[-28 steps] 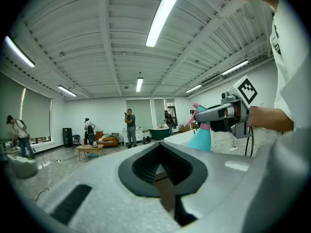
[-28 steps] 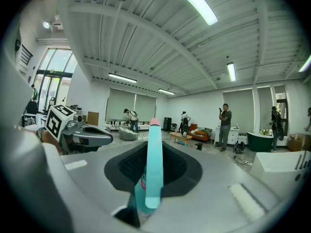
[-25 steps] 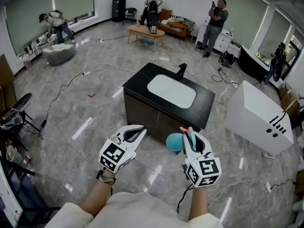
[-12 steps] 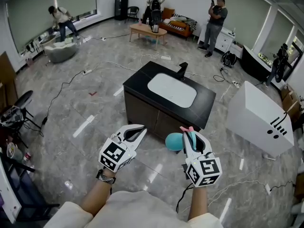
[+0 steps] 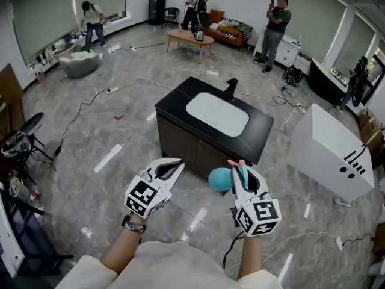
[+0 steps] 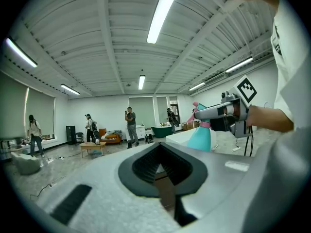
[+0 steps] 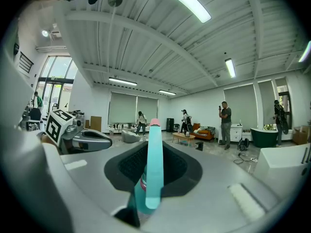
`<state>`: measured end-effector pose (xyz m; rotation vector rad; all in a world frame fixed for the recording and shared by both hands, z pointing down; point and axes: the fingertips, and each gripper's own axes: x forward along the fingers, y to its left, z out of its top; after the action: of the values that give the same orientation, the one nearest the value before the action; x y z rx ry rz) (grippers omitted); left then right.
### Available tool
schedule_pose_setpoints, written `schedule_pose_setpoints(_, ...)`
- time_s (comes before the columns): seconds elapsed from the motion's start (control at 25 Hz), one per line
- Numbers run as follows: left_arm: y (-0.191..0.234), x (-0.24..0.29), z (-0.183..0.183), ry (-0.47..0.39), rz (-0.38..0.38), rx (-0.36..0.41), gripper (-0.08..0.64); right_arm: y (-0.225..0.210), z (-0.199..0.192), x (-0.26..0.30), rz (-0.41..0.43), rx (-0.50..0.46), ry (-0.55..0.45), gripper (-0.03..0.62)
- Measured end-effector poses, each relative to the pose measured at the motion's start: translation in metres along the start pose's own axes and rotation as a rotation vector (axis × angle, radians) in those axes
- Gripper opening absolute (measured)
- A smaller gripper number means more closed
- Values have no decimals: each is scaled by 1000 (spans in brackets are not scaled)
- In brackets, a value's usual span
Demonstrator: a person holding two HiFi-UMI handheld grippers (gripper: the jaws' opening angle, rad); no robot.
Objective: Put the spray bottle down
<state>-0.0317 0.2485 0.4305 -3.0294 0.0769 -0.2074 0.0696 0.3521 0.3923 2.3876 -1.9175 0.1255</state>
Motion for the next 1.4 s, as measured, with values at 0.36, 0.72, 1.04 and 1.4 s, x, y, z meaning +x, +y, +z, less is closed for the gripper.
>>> schedule_pose_setpoints(0.36,-14,9,-2,5,42,0,5,-14,-8,-1,54,0,3,71)
schedule_pose_setpoints(0.72,21,11,-13,13,95,-18,5,-8,-10,36,102,-12,11,71)
schedule_pose_setpoints(1.04,88,44,-20,4,104,-18,5,-18,-4,112,115,-25,6,71)
schedule_pose_setpoints(1.4,191,97,-15,0,107,-8,5,-39,17,225,124,-26,-11,71)
